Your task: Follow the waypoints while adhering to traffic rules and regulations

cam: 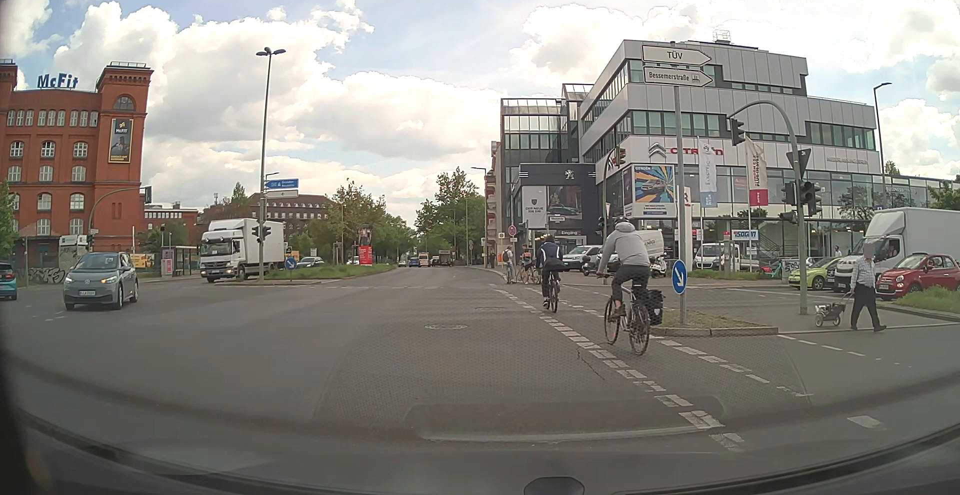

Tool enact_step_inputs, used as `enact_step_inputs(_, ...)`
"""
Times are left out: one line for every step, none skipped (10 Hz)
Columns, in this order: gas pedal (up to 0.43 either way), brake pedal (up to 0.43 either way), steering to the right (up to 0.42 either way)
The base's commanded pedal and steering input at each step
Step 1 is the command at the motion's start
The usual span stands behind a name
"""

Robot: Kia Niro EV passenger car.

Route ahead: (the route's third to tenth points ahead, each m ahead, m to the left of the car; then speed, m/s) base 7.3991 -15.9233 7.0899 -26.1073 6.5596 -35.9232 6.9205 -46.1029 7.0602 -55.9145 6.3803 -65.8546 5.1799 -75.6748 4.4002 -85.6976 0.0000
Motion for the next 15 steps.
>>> enact_step_inputs(0.000, 0.244, 0.817)
enact_step_inputs(0.000, 0.244, 0.817)
enact_step_inputs(0.000, 0.244, 0.817)
enact_step_inputs(0.000, 0.244, 0.817)
enact_step_inputs(0.000, 0.244, 0.817)
enact_step_inputs(0.000, 0.244, 0.817)
enact_step_inputs(0.000, 0.244, 0.817)
enact_step_inputs(0.000, 0.244, 0.817)
enact_step_inputs(0.000, 0.244, 0.817)
enact_step_inputs(0.000, 0.244, 0.817)
enact_step_inputs(0.000, 0.244, 0.817)
enact_step_inputs(0.000, 0.244, 0.817)
enact_step_inputs(0.000, 0.244, 0.817)
enact_step_inputs(0.000, 0.244, 0.817)
enact_step_inputs(0.000, 0.244, 0.817)
